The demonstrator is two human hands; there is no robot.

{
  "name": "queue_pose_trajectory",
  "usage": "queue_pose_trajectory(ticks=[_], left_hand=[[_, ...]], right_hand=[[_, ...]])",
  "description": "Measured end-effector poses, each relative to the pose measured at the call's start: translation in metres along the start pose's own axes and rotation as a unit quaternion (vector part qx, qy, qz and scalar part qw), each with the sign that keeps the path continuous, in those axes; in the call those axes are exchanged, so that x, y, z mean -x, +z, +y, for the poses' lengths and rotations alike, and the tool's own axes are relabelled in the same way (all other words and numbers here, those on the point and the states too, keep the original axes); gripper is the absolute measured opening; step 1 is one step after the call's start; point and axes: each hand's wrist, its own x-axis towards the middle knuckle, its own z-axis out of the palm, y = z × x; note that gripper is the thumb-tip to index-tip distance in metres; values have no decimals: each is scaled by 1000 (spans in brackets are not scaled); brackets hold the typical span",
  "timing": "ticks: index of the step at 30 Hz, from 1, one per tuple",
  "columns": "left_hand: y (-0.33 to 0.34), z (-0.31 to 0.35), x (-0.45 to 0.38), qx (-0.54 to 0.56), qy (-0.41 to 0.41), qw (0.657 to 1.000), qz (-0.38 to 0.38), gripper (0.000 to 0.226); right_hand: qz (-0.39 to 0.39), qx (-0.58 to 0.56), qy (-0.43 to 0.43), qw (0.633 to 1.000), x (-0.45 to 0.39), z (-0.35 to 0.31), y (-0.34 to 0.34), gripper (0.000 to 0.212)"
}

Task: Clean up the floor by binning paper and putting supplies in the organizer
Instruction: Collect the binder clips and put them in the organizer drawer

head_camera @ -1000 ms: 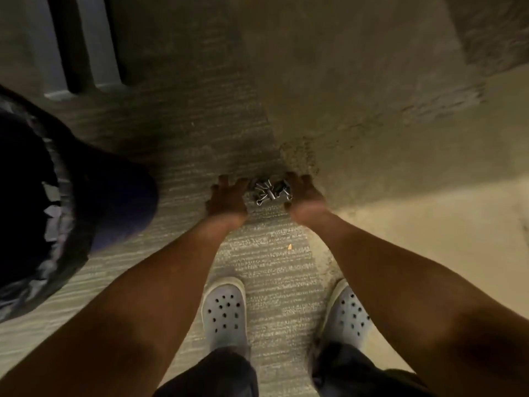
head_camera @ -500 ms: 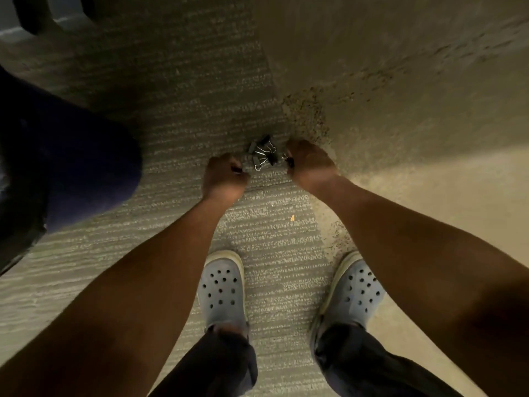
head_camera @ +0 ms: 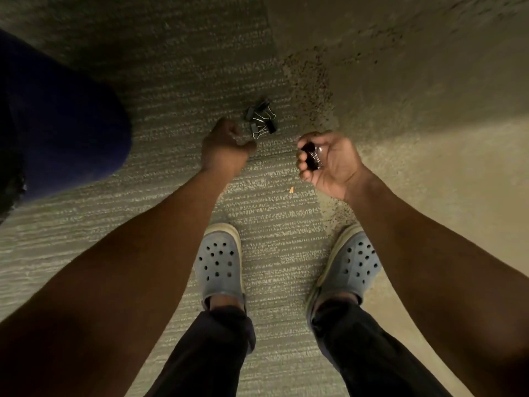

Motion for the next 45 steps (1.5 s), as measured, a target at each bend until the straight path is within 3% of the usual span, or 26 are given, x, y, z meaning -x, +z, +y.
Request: queue_pose_trajectory(ticks=[2, 4, 8, 11, 14, 17, 19, 21, 23, 25, 28, 31, 33, 34, 37, 38, 40, 42, 45], left_hand=[[3, 3, -6, -136, 83, 987, 2, 44], [9, 8, -12, -192, 124, 973, 6, 52], [20, 14, -21, -241, 147, 959, 27, 45], [23, 10, -21, -269, 169, 948, 25, 38], [19, -2, -17, -264, 151, 953, 15, 37], [10, -12, -11, -122, 86, 989, 3, 26], [4, -15, -1, 91, -21, 995, -35, 20], [-5, -12, 11, 345, -143, 921, -107, 12], [-8, -10, 21, 491, -167, 840, -160, 12], [-9, -4, 28, 541, -140, 807, -188, 22], [-10, 9, 33, 564, -113, 794, -197, 30], [-9, 6, 39, 504, -97, 843, -161, 39], [-11, -1, 43, 476, -97, 863, -137, 39], [-15, 0, 42, 483, -93, 858, -147, 38], [-27, 3, 22, 557, -168, 792, -186, 42], [-28, 1, 14, 554, -197, 790, -177, 44], [-30, -7, 3, 531, -207, 807, -155, 48], [-34, -12, -2, 514, -197, 821, -150, 52], [-41, -15, -6, 494, -208, 833, -137, 52]], right_hand=[[18, 5, 9, 1000, -5, -3, 4, 31], [68, 50, 5, 996, -13, -6, 8, 30], [182, 225, -49, 956, -31, -12, 16, 8], [215, 287, -71, 931, -39, -15, 22, 13], [200, 299, -46, 932, -39, -16, 28, 18], [154, 206, 10, 966, -28, -14, 37, 15], [124, 80, 36, 988, -16, -12, 47, 17], [93, -13, 15, 995, -1, -8, 63, 16], [84, -34, -49, 995, 11, 1, 84, 17], [101, 9, -115, 988, 21, 15, 107, 23], [118, 124, -181, 969, 30, 39, 138, 34], [80, 202, -165, 962, 29, 51, 153, 52], [69, 284, -255, 922, 27, 49, 153, 54], [76, 308, -322, 892, 24, 44, 149, 48], [204, 377, -415, 802, -2, 21, 123, 27], [260, 420, -398, 773, -14, 12, 110, 22], [307, 516, -279, 749, -39, -6, 84, 33], [272, 604, -167, 730, -58, -13, 66, 62], [200, 706, -155, 661, -76, -8, 59, 92]])
